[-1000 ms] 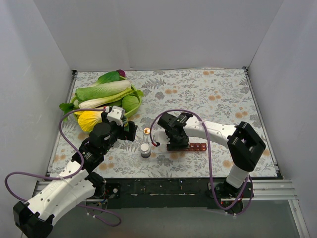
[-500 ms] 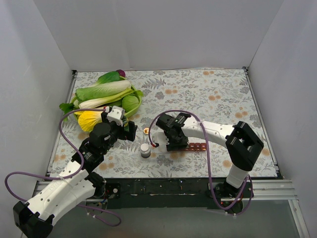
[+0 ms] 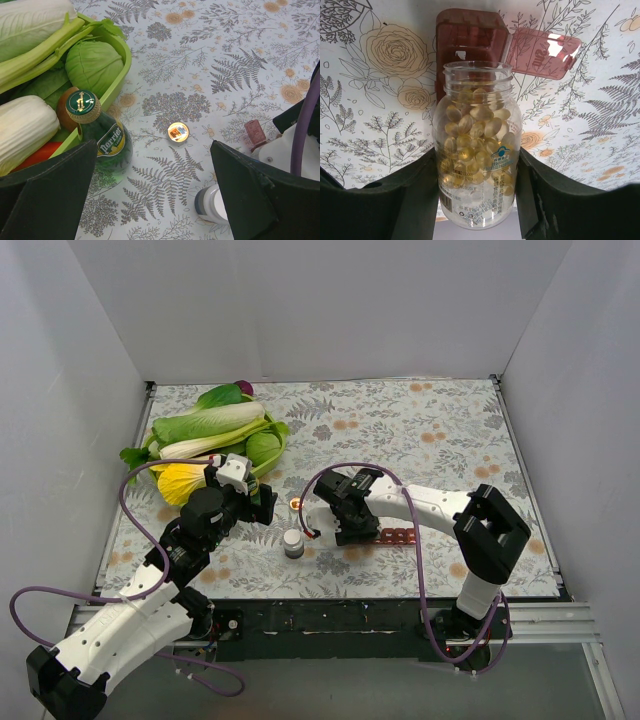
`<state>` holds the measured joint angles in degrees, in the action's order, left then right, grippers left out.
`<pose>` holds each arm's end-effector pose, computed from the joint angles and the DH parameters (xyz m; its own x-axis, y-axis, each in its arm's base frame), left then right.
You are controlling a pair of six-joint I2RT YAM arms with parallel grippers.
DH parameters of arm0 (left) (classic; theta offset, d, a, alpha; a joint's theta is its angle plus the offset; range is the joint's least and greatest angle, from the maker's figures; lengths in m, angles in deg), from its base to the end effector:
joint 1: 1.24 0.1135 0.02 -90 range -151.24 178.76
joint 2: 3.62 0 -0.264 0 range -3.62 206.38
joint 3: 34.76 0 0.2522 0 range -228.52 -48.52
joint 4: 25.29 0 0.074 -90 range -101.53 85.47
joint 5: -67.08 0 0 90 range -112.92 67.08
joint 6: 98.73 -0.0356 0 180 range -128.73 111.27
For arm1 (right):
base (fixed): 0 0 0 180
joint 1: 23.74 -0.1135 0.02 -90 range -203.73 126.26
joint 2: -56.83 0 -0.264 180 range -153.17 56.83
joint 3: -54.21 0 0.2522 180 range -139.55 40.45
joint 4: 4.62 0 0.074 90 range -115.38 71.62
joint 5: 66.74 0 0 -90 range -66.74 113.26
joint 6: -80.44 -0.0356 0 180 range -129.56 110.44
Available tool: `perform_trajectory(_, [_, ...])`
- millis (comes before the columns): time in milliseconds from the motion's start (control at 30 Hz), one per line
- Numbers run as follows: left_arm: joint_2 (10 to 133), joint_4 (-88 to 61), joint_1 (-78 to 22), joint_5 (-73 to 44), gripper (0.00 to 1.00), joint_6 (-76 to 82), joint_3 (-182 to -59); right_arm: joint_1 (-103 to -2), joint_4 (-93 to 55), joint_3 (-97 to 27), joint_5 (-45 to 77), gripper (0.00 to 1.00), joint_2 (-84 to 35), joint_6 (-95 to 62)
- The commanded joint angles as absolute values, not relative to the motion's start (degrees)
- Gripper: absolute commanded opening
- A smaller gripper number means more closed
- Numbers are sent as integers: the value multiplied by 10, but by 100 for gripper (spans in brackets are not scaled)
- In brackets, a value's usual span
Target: Sort the pills into containers
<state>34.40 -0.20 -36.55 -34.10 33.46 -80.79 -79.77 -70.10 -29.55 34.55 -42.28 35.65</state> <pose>0.1394 -0.0902 0.2793 -0.4568 -0.4838 -0.7465 0.1471 0.7865 -0.5998 0.1859 0.2634 0.1999 0.1762 -0.9840 0.0249 -0.9522 -0.1768 -0.2493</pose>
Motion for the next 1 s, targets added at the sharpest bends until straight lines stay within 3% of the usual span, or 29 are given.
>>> perform_trajectory(0, [335, -12, -363, -347, 98, 327, -803, -802, -718, -321, 349, 1, -427, 361])
perform_trajectory(600, [332, -11, -362, -351, 98, 328, -803, -782, -714, -331, 289, 1, -406, 355])
perform_trajectory(967, [291, -10, -362, -347, 98, 361, -813, -643, -712, -428, 90, 1, -294, 357])
